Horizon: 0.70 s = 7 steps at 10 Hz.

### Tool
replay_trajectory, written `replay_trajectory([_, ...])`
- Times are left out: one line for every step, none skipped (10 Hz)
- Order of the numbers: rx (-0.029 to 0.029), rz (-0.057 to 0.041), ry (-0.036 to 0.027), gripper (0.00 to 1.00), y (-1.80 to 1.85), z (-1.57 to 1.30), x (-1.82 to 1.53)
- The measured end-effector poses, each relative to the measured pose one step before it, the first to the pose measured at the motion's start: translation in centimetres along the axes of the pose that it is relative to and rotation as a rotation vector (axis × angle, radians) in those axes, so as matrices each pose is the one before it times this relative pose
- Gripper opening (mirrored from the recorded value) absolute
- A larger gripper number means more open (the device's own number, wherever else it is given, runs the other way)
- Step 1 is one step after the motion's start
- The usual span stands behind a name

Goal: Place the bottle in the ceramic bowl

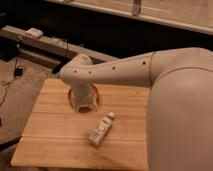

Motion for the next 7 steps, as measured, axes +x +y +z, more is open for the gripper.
replay_trajectory([0.00067, 0.04070, -0.00202, 0.65, -1.828, 0.775, 0.891])
replay_trajectory([-0.00076, 0.02594, 0.00063, 0.65, -1.237, 0.592, 0.515])
replay_trajectory([-0.00314, 0.01711, -0.00161, 0.65, -0.968, 0.998, 0.483])
replay_trajectory([-0.00904, 0.01192, 0.00076, 0.65, -0.698, 1.279, 0.449])
replay_trajectory([-0.01328, 0.01282, 0.00101, 0.65, -0.409, 1.005, 0.271])
replay_trajectory([-0.00892, 0.00237, 0.00316, 0.65, -0.084, 0.827, 0.138])
replay_trajectory([-0.01105, -0.00082, 0.00704, 0.65, 0.255, 0.836, 0.022])
